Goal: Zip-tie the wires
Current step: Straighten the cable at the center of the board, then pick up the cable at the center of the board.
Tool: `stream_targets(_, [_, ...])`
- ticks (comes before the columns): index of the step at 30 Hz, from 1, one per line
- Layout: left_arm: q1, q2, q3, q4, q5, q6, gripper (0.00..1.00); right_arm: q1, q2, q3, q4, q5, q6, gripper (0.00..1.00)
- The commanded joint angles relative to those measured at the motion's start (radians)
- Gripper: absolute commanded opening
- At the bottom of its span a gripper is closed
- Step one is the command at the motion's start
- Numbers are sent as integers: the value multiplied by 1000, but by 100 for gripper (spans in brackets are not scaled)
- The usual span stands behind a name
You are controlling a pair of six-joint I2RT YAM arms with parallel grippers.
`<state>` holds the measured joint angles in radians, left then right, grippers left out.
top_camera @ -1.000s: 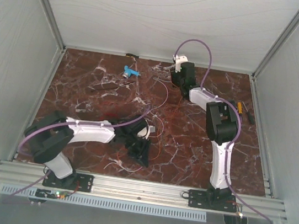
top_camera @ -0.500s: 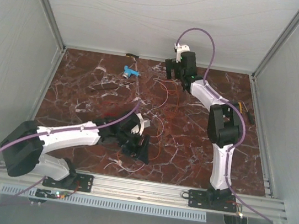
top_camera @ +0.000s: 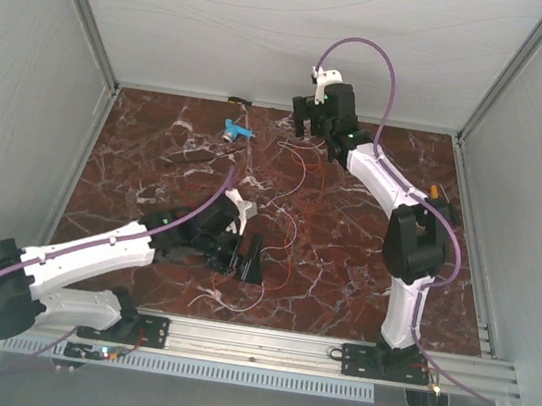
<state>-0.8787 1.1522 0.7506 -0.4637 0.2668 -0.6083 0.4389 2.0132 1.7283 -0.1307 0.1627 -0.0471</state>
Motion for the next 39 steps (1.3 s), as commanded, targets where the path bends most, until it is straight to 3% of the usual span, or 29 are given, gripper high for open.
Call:
stream_targets(1, [5,-61,64,-66,-129,25,99,32,-107,-21,5,1,-8,98])
stream_targets(17, [185,-178,224,-216,-356,174,100,179,-417,-163,54,157,-76,98])
stream_targets(24, [298,-172,237,-199,-385,220,100,177,-591,-378,92,295,95,98])
stream_targets(33, [450,-130,188,-98,-395,198,100,64,-785,-522,-35,113,235,98])
stream_targets(39, [655,-65,127,28,-235,183,99,86,-915,-781,52,-23,262,98])
